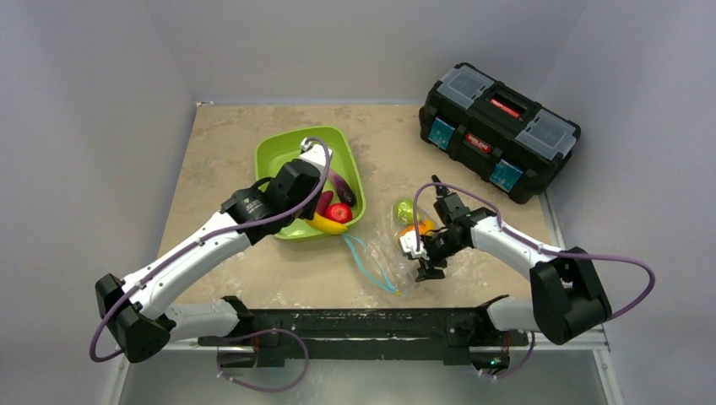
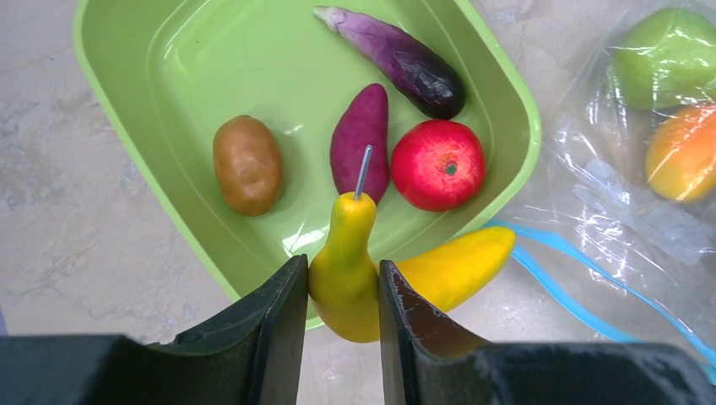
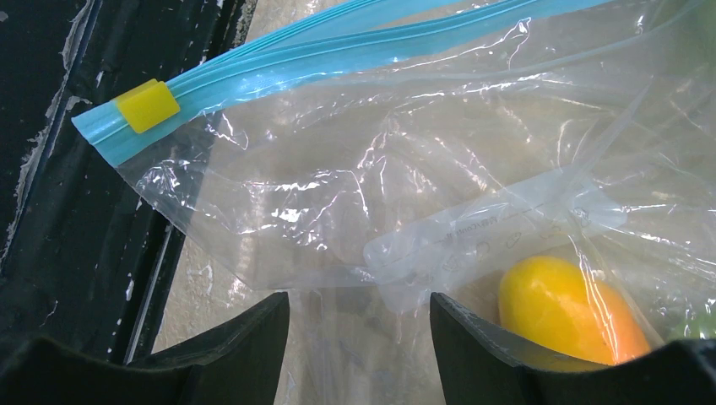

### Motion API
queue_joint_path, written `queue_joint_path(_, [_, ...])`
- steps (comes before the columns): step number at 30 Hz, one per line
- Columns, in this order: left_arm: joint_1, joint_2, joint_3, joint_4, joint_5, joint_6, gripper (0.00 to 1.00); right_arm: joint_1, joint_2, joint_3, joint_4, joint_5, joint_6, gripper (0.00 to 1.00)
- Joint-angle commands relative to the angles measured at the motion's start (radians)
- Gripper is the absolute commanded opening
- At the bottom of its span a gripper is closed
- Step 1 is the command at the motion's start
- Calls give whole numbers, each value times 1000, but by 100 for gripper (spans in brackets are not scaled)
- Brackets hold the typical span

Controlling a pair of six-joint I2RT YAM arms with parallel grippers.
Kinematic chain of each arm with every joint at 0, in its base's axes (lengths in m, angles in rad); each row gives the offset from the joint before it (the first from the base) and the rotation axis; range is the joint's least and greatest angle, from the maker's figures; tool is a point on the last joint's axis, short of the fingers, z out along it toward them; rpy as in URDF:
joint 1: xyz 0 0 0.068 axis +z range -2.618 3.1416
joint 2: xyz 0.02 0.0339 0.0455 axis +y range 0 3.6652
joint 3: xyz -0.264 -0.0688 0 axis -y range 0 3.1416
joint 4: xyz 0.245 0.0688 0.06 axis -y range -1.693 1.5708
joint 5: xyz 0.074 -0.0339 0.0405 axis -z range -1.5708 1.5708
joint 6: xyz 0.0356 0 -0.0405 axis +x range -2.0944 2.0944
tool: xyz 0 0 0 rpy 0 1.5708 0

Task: Open the zip-top bag and remove the fake food
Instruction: Pick up the fake fruit from the zipper food storage bag, then place the fake fruit in the bin.

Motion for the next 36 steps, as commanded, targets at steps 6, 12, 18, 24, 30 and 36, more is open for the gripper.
queue_joint_path(6, [137, -2, 45, 76, 21, 64, 0, -7, 9, 21, -17, -27, -22, 60])
queue_joint_path(12, [241, 70, 72, 96, 92, 89, 0, -6, 17, 24, -20, -25, -26, 60])
queue_joint_path(18, [337, 150, 93, 118, 169, 6, 0, -10, 21, 23, -19, -17, -23, 60])
queue_joint_path(24, [462, 225, 109, 163, 313, -180, 0, -17, 29, 23, -21, -15, -23, 60])
queue_joint_path(30, [568, 330, 119, 189, 475, -296, 29, -15, 37, 25, -23, -11, -26, 60])
queue_joint_path(36, [610, 353, 138, 206, 526, -302, 59, -23, 41, 29, -25, -12, -28, 61])
